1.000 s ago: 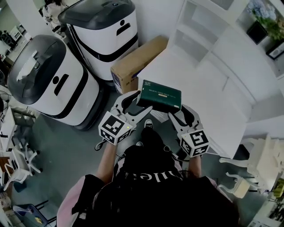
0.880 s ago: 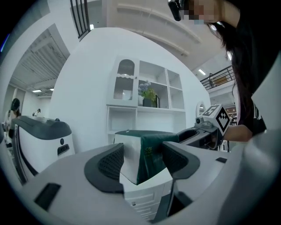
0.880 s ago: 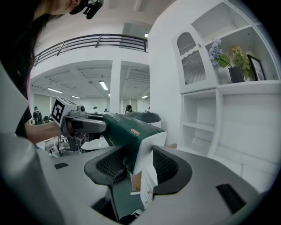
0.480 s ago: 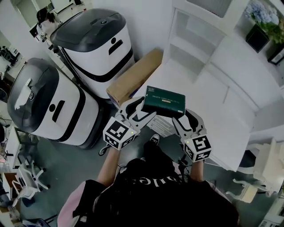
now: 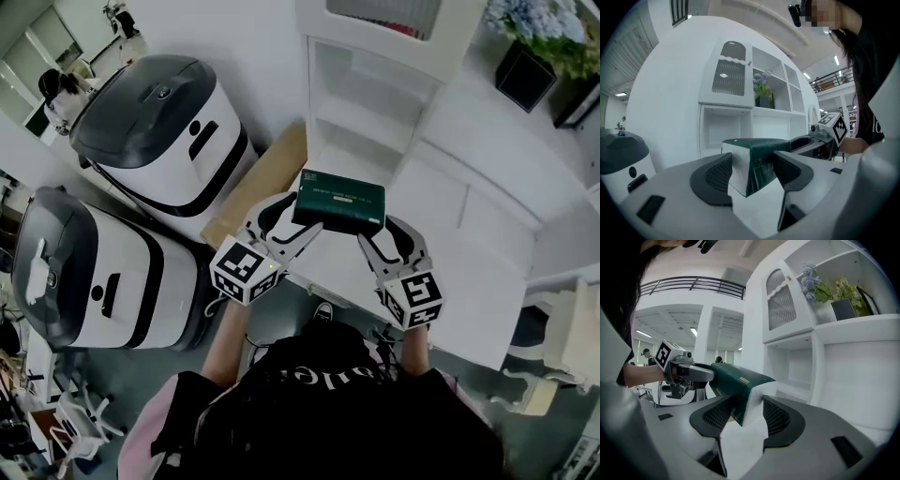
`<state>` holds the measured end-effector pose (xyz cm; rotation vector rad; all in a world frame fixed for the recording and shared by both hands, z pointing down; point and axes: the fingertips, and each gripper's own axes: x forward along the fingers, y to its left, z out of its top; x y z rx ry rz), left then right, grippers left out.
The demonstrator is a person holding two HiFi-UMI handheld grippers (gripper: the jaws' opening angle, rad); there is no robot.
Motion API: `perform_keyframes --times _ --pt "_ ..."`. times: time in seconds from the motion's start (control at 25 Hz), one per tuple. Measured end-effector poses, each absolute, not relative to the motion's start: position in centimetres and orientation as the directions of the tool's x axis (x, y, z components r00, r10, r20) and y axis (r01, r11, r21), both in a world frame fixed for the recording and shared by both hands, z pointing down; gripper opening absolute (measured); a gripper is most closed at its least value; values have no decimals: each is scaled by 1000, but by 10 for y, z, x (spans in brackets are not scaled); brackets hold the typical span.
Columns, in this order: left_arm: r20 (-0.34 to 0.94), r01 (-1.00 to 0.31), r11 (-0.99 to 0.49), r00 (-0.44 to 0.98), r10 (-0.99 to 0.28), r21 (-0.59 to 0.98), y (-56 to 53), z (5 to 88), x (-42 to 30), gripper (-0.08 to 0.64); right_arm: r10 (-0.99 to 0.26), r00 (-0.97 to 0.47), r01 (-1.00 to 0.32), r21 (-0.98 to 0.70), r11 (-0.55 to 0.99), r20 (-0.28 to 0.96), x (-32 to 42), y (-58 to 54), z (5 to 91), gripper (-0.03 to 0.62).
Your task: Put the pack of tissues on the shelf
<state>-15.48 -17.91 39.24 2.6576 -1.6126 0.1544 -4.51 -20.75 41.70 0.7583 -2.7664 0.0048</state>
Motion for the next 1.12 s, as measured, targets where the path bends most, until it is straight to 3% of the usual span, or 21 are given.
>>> perform_keyframes --times 0.52,1.12 --pt "123 -889 -454 444 -888 -66 -262 386 -168 284 -529 -820 -524 84 847 216 -58 -290 411 236" --pt "171 -822 -534 507 -845 -199 -340 393 -154 282 -694 -678 -686 131 716 242 -47 -353 414 236"
